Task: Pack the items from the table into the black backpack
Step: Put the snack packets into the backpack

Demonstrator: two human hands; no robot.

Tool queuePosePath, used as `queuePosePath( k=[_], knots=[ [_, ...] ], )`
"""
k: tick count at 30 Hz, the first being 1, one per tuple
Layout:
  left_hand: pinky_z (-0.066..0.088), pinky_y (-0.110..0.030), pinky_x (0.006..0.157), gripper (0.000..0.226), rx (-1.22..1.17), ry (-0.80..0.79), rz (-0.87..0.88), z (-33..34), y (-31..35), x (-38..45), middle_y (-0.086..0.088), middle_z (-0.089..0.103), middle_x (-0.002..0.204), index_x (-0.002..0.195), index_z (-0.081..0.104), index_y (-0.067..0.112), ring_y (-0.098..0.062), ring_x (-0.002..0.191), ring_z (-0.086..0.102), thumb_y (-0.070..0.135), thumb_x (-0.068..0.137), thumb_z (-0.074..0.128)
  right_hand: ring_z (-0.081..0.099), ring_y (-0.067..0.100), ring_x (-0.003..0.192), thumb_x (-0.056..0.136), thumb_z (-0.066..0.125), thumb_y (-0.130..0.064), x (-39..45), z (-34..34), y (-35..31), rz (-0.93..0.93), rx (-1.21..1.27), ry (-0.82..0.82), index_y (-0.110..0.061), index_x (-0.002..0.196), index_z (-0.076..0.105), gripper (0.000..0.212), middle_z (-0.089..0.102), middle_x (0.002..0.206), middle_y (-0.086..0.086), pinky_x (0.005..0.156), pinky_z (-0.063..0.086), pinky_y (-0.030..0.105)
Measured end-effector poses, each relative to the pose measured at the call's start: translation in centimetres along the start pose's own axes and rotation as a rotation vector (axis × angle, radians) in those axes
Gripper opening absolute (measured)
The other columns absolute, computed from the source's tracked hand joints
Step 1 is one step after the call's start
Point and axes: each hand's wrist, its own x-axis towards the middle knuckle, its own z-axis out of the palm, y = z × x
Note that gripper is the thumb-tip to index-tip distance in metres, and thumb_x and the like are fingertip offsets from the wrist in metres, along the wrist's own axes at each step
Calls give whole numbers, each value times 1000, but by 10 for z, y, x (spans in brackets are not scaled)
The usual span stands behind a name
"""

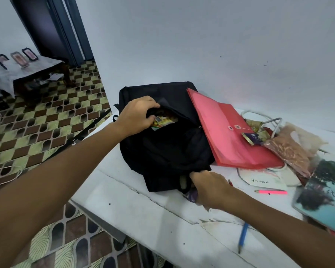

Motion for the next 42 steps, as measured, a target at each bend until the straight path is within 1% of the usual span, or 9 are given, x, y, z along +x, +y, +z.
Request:
queuePosePath(
  k=[4,10,15,19,23,28,36,39,42],
  knots=[
    [41,-22,79,35,-5,-42,-28,-4,3,-1,-7,66,112,115,68,6,-10,81,51,6,80,69,64,17,68,72,76,-8,-6,-31,13,-53,276,-320,-11,104,59,38,64,82,1,65,54,33],
    [37,-18,82,40,-11,-117,-73,-11,7,0,-4,63,118,121,65,9,-5,84,45,5,81,69,63,18,69,79,69,4,-6,-84,37,-264,872,-315,-1,97,71,19,69,81,15,62,52,23],
    [35,-17,88,43,-11,-165,-74,-16,6,2,-5,61,121,122,64,8,-14,99,55,1,80,67,61,24,75,78,63,12,29,-89,26,-154,1621,-14,0,91,67,19,63,90,19,69,61,35],
    [36,-19,91,43,-23,-145,-69,-17,5,4,-7,62,120,121,64,6,-20,108,58,-2,78,65,66,17,73,82,60,10,78,-77,-10,-63,1824,262,1,96,66,18,68,86,12,70,57,26],
    [37,-20,87,43,-53,-101,-67,-20,5,6,-9,63,117,118,65,4,-15,93,56,-7,77,60,64,14,87,85,60,3,129,-62,-28,-104,1311,474,0,116,62,32,67,99,9,76,48,12],
    [38,-12,78,43,-82,-83,-54,-19,3,3,-6,66,111,114,68,4,-5,76,49,-9,74,60,45,38,123,92,49,-26,155,-61,-28,119,71,300,-14,137,45,47,46,135,19,102,36,42],
    [46,-25,69,33,-70,-68,-24,-7,3,17,2,62,82,98,72,3,-9,63,47,-8,67,70,65,16,70,82,51,-1,57,-105,15,-358,525,434,-5,93,72,24,71,83,0,71,53,26],
    [42,-25,72,30,-37,-46,-45,1,10,26,-4,67,86,98,72,3,-10,68,48,-5,69,72,63,21,78,84,51,-3,47,-110,87,-33,415,619,-9,97,71,25,67,85,0,75,54,33],
    [47,-30,80,31,0,-103,-65,10,12,32,-8,70,97,102,72,5,-21,82,61,0,72,72,59,34,106,88,49,-12,50,-89,152,334,87,358,-14,119,59,33,61,117,14,87,49,40]
  ],
)
